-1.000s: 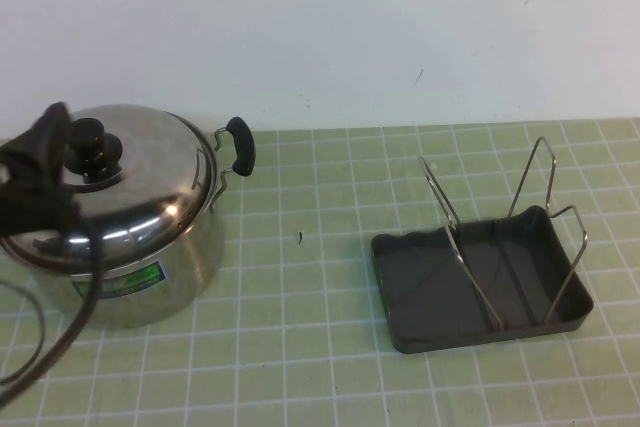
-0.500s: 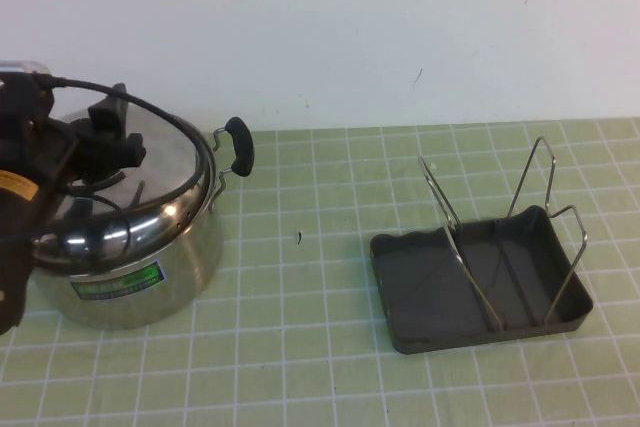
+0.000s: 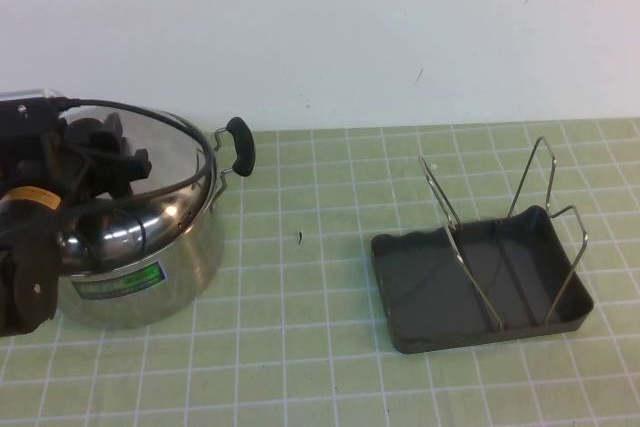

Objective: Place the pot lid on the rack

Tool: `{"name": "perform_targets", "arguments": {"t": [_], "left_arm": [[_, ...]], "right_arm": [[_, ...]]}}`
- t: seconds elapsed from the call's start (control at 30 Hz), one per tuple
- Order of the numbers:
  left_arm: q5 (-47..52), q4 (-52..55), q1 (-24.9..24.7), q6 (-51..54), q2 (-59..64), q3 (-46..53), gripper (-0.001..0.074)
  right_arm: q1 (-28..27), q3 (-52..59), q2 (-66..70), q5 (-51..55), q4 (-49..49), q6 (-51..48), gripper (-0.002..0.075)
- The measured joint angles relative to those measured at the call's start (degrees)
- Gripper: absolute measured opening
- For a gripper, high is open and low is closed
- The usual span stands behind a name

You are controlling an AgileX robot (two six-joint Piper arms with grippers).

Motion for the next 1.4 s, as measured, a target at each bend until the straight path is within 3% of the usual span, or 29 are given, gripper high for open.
{"name": "perform_targets", "arguments": {"t": [0.07, 0.23, 0.33, 0.47, 0.57, 0.77, 0.93, 1.07, 1.13, 1.3, 1.4], "left_arm": [[-0.32, -0.31, 0.0, -0.15, 0.0, -0.26, 0.0305], [0.13, -0.06, 0.0, 0.22, -0.9, -0.35, 0.0309], [1.1, -0.19, 0.0, 0.22, -4.5, -0.25, 0.0309], [2.04, 3.89, 0.0, -1.5, -15.38, -0.25, 0.0309], [7.56, 9.64, 0.0, -11.12, -24.85, -0.25, 0.0309], [25.16, 29.72, 0.0, -38.56, -37.83, 0.84, 0.0309], [20.44, 48.13, 0.0, -53.32, -40.91, 6.64, 0.0309], [3.95, 60.8, 0.0, -56.38, -40.24, 9.82, 0.0309], [-2.37, 63.4, 0.0, -56.47, -39.18, 10.0, 0.0309], [-14.1, 62.16, 0.0, -55.76, -35.82, 10.0, 0.0309], [-19.61, 61.52, 0.0, -55.11, -33.15, 10.0, 0.0309]], "right_arm": [[0.0, 0.0, 0.0, 0.0, 0.0, 0.0, -0.0001], [0.0, 0.0, 0.0, -0.18, 1.23, 1.63, -0.0001], [0.0, 0.08, 0.0, -1.87, 10.69, 8.49, -0.0001], [0.0, 0.08, 0.0, -6.11, 30.26, 19.63, -0.0001], [0.0, 0.08, 0.0, -7.66, 36.44, 22.18, -0.0001], [0.0, 0.08, 0.0, -13.47, 39.14, 21.77, -0.0001], [1.14, -0.09, 0.0, -8.55, 40.69, 20.57, -0.0001], [4.56, -3.58, 0.14, -1.23, 50.53, 7.79, -0.0001], [6.09, -6.76, 2.25, 0.33, 61.57, -4.94, -0.0001], [7.34, -12.91, 15.87, 10.87, 91.22, -38.12, 0.0001], [7.34, -16.81, 27.99, 19.86, 99.68, -49.58, 0.0048]]}}
